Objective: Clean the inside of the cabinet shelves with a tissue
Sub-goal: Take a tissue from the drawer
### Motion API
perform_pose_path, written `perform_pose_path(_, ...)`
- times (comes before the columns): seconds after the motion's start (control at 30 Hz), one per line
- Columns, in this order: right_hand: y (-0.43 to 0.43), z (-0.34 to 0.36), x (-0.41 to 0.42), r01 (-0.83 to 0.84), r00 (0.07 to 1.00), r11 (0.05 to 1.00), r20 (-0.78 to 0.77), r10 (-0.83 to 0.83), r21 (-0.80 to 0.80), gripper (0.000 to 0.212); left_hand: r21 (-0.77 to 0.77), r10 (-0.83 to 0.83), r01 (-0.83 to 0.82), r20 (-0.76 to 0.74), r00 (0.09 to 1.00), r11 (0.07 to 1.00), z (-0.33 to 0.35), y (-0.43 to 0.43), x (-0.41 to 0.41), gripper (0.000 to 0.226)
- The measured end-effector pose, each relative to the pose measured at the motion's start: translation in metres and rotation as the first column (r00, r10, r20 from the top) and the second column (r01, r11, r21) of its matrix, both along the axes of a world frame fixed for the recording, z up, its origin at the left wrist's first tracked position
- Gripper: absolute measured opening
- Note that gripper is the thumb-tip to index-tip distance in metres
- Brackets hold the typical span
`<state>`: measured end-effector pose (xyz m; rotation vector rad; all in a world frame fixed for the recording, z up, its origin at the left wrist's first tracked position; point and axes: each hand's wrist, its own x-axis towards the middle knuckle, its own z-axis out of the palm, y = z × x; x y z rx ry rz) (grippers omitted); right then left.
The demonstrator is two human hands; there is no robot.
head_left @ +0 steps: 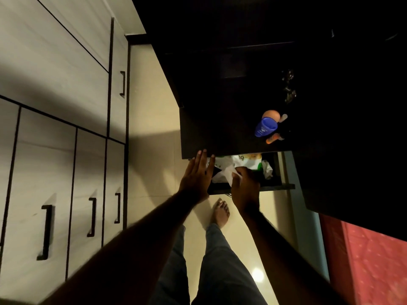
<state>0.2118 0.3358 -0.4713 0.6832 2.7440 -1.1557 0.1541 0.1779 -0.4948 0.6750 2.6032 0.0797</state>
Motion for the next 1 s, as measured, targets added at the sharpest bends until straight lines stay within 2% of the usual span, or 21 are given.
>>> perform_pose_path(0.1,-0.005,0.009,0.006,-0.072,0.996,0.997,0.055,0.072,-0.001,0.038,0.005,0.000,0.000,0.005,1.000,1.000,0.000,-0.002,-0.006,0.113)
perform_pose_path(0.27,0.002,0.005,-0.001,-0.252,0.967,0.953,0.087,0.240,0.168,0.046,0.007,-0.012,0.012,0.008,1.000,1.000,-0.004,-0.003,-0.015,0.116)
perform_pose_path(0.37,0.008,-0.007,-0.016,-0.315,0.948,0.912,0.030,0.318,0.264,0.057,0.008,-0.018,0.018,-0.004,1.000,1.000,-0.005,-0.004,-0.022,0.116)
perform_pose_path(0.47,0.010,-0.019,-0.030,-0.369,0.905,0.858,-0.070,0.419,0.358,0.057,0.020,-0.027,0.028,-0.020,0.999,0.999,-0.006,-0.005,-0.030,0.112)
perform_pose_path(0.6,0.012,-0.037,-0.040,-0.559,0.779,0.728,-0.051,0.625,0.397,0.066,0.067,-0.020,0.021,-0.024,1.000,0.998,-0.007,-0.006,-0.038,0.101)
perform_pose_path(0.73,0.014,-0.048,-0.050,-0.625,0.723,0.635,0.028,0.690,0.454,0.084,0.097,-0.025,0.027,-0.027,0.999,0.995,-0.008,-0.005,-0.044,0.087)
perform_pose_path(0.8,0.014,-0.050,-0.057,-0.595,0.730,0.629,0.009,0.683,0.501,0.080,0.106,-0.030,0.034,-0.040,0.999,0.994,-0.008,-0.005,-0.045,0.083)
perform_pose_path(1.0,0.012,-0.062,-0.072,-0.545,0.697,0.641,-0.133,0.705,0.540,0.046,0.166,-0.048,0.065,-0.106,0.993,0.984,-0.006,-0.002,-0.051,0.072)
